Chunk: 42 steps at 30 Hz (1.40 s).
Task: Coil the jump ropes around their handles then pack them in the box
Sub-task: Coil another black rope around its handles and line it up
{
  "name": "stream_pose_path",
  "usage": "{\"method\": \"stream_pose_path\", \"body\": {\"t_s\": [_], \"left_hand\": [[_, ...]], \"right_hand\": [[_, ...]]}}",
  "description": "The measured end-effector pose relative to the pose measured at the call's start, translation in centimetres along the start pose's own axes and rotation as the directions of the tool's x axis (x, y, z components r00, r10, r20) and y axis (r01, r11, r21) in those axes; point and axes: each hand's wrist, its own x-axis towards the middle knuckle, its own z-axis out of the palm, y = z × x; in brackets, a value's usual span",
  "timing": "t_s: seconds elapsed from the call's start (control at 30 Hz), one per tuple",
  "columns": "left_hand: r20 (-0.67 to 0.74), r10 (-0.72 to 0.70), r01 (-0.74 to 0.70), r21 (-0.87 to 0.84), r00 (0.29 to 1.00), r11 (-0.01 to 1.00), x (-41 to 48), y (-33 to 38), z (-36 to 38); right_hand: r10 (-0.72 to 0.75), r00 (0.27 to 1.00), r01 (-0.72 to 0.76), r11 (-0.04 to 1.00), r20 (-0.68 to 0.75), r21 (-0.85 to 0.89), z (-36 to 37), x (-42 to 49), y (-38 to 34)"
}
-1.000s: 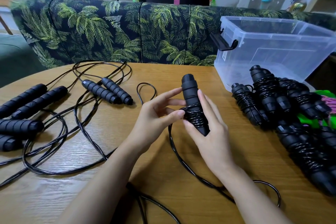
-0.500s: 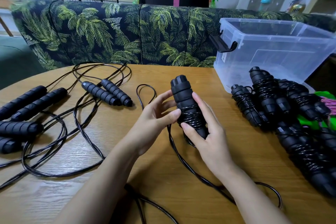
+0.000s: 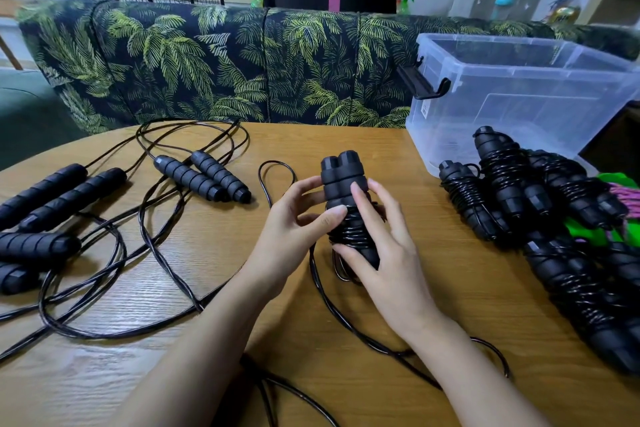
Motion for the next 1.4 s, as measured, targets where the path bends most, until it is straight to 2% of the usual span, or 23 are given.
{"method": "stream_pose_path", "body": {"t_s": [0.23, 0.37, 0.43, 0.5, 0.63, 0.77, 0.97, 1.17, 1.4], "left_hand": [[-0.135, 0.02, -0.015, 0.04, 0.991, 0.999, 0.3, 0.0, -0.5], [-0.204, 0.029, -0.017, 0.06, 0.979, 0.998, 0.4, -0.7, -0.5], [-0.183, 0.035, -0.019, 0.088, 0.983, 0.996, 0.4, -0.7, -0.4], [-0.113, 0.044, -0.03, 0.121, 0.993, 0.992, 0.4, -0.5, -0.3], [0.019, 0.026, -0.027, 0.063, 0.999, 0.998, 0.2, 0.0, -0.3], [-0.004, 0.012, -0.012, 0.074, 1.0, 0.997, 0.2, -0.5, 0.0], [0.034, 0.004, -0.007, 0.077, 0.999, 0.997, 0.5, -0.5, -0.7], [-0.017, 0.041, -0.04, 0.084, 0.999, 0.996, 0.3, -0.6, 0.0], [-0.003, 0.045, -0.045, 0.034, 0.999, 0.998, 0.4, -0.3, -0.2]], "right_hand": [[0.088, 0.994, -0.102, 0.968, 0.07, 0.229, -0.6, 0.2, -0.6], [0.089, 0.989, -0.098, 0.993, 0.12, 0.071, -0.1, 0.0, -0.8], [0.107, 0.989, -0.112, 0.993, 0.105, 0.041, 0.0, 0.1, -0.7], [0.114, 0.991, -0.12, 0.988, 0.069, 0.095, -0.2, 0.2, -0.6], [0.124, 0.991, -0.13, 0.977, 0.045, 0.171, -0.5, 0.1, -0.4], [0.114, 0.993, -0.114, 0.993, 0.021, 0.009, -0.2, 0.1, -0.5], [0.178, 0.984, -0.174, 0.97, -0.009, 0.169, -0.6, 0.4, -0.4], [0.185, 0.983, -0.185, 0.982, -0.005, -0.047, -0.7, 0.4, -0.9], [0.248, 0.969, -0.246, 0.943, 0.017, 0.225, -0.9, 0.6, -0.2]]}}
